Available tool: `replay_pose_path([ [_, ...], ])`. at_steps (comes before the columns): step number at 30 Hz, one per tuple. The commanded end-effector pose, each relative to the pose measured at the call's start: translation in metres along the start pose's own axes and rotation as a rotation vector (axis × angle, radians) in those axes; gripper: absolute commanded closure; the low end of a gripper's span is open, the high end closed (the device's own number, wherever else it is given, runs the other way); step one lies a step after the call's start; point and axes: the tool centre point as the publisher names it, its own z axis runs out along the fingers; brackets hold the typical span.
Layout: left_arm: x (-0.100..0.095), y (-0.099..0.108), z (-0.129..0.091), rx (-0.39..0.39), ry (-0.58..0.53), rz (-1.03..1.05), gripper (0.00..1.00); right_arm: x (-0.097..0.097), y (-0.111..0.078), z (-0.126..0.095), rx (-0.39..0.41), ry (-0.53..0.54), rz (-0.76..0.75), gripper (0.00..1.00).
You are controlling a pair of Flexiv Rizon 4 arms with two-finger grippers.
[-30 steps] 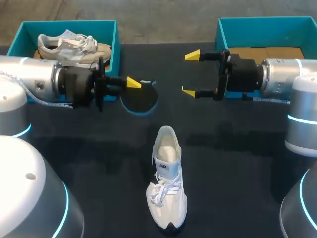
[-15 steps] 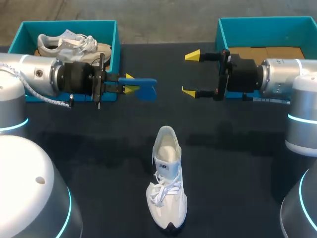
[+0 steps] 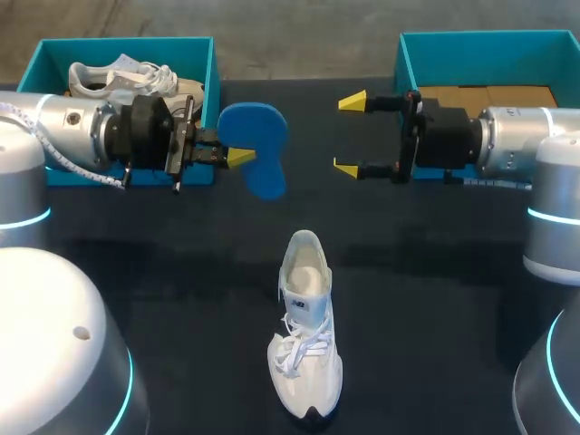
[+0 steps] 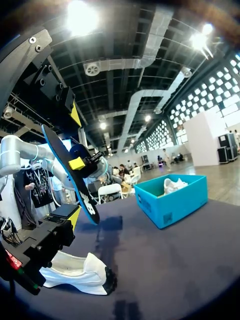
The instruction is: Take the shoe out of the shoebox, open the shoe tongue, remove and reinsert the insole, then place the shoe into the shoebox
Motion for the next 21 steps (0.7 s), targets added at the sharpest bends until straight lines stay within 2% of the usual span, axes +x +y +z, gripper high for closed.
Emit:
replay_pose_path([
  [1,0.000,-0.001,-0.001,-0.001,0.001,0.000,1.00,-0.001,0.000,0.001,-0.003,0.001,0.000,0.00],
  [6,0.000,-0.001,-0.001,-0.001,0.001,0.000,1.00,-0.001,0.000,0.001,-0.003,0.001,0.000,0.00],
  [7,0.000,0.001,0.002,-0.019,0.018,-0.107,1.00,-0.001,0.000,0.001,-0.003,0.001,0.000,0.00],
  [8,-0.002,0.001,0.005,-0.075,0.034,-0.321,1.00,-0.001,0.000,0.001,-0.003,0.001,0.000,0.00],
  [10,-0.008,0.000,0.006,-0.109,0.038,-0.524,1.00,-0.001,0.000,0.001,-0.003,0.001,0.000,0.00],
  [11,-0.013,-0.001,0.006,-0.151,0.030,-0.735,1.00,-0.001,0.000,0.001,-0.003,0.001,0.000,0.00],
  [13,-0.018,-0.001,0.005,-0.145,0.013,-0.911,1.00,-0.001,0.000,0.001,-0.003,0.001,0.000,0.00],
  [14,-0.019,0.000,0.004,-0.188,-0.003,-1.042,1.00,-0.001,0.000,0.001,-0.003,0.001,0.000,0.00],
  [16,-0.021,0.004,0.002,-0.185,-0.032,-1.169,1.00,-0.001,0.000,0.001,-0.003,0.001,0.000,0.00],
  [17,-0.021,0.005,0.001,-0.211,-0.047,-1.266,1.00,-0.001,0.000,0.001,-0.003,0.001,0.000,0.00],
  [18,-0.021,0.005,0.001,-0.199,-0.055,-1.285,1.00,-0.001,0.000,0.001,-0.003,0.001,0.000,0.00],
  [21,-0.019,0.001,-0.002,-0.184,-0.043,-1.522,1.00,-0.001,0.000,0.001,-0.003,0.001,0.000,0.00],
])
